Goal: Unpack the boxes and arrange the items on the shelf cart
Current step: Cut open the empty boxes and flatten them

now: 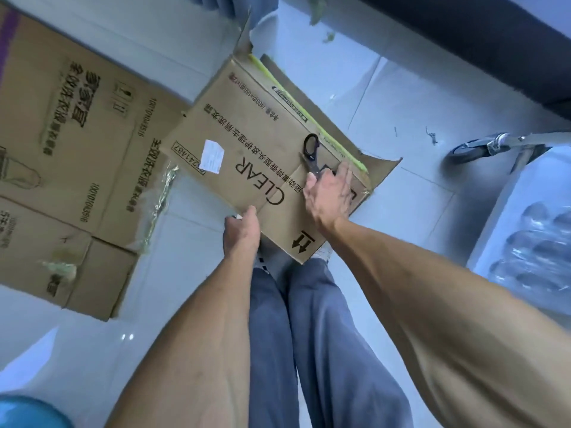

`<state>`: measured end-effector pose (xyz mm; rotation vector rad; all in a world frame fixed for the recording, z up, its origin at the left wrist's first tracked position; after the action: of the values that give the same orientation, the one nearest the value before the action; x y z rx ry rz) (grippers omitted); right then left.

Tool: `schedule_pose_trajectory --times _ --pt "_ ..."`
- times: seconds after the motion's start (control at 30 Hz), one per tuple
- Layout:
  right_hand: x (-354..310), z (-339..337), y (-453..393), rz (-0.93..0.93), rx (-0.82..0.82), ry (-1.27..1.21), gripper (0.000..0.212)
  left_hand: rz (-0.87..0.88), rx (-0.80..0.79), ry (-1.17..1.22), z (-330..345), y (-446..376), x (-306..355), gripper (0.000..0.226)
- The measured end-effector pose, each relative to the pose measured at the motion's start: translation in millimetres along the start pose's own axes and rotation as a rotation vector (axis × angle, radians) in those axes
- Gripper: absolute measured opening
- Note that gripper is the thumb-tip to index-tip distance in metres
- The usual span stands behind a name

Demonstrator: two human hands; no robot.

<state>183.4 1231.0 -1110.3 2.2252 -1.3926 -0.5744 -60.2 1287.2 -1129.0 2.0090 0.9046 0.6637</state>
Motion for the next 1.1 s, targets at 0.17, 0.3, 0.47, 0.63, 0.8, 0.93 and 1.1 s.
schedule_pose_trajectory --times 0.17,0.3,0.47,0.63,0.8,0.93,1.1 --pt "-7.9 -18.8 2.2 0.051 0.14 0.001 0.048 0.11 0.249 -0.042 -19.6 15.9 25.0 0.025" --pt "-14.4 -48.3 2.6 0.04 0.16 -0.046 0.051 0.411 0.371 -0.149 -49.2 49.5 50.6 0.033" --pt "-13.2 -70.3 5.0 0.132 -0.005 -0.105 0.035 0.665 0.382 -0.104 -75.2 94.0 80.0 0.038" --pt "3.6 -68.6 19.1 0.329 -0.199 -0.262 0.034 0.82 0.313 -0.113 -71.4 134.2 122.4 0.044" --pt "11.1 -69.0 29.7 0.456 -0.129 -0.47 0.042 1.031 -0.011 -0.294 3.3 178.8 163.9 0.058" --pt "41.5 -121.8 11.4 0.521 0.196 -0.434 0.041 1.04 -0.109 -0.47 42.7 175.9 173.3 0.073" --pt "40.6 -173.8 -0.5 0.333 0.449 -0.358 0.026 1.454 -0.118 -0.745 76.0 211.5 189.4 0.085"
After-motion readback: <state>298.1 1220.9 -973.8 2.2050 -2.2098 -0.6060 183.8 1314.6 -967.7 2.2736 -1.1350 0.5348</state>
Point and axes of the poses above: each hand's wrist, its own y-axis away from the middle knuckle, its own z-axis out of the palm, x = y × z, the point moved 9 cm from there along -y, towards the middle knuckle, and after that the axes turned 5 degrees about y, right-handed, at the moved point
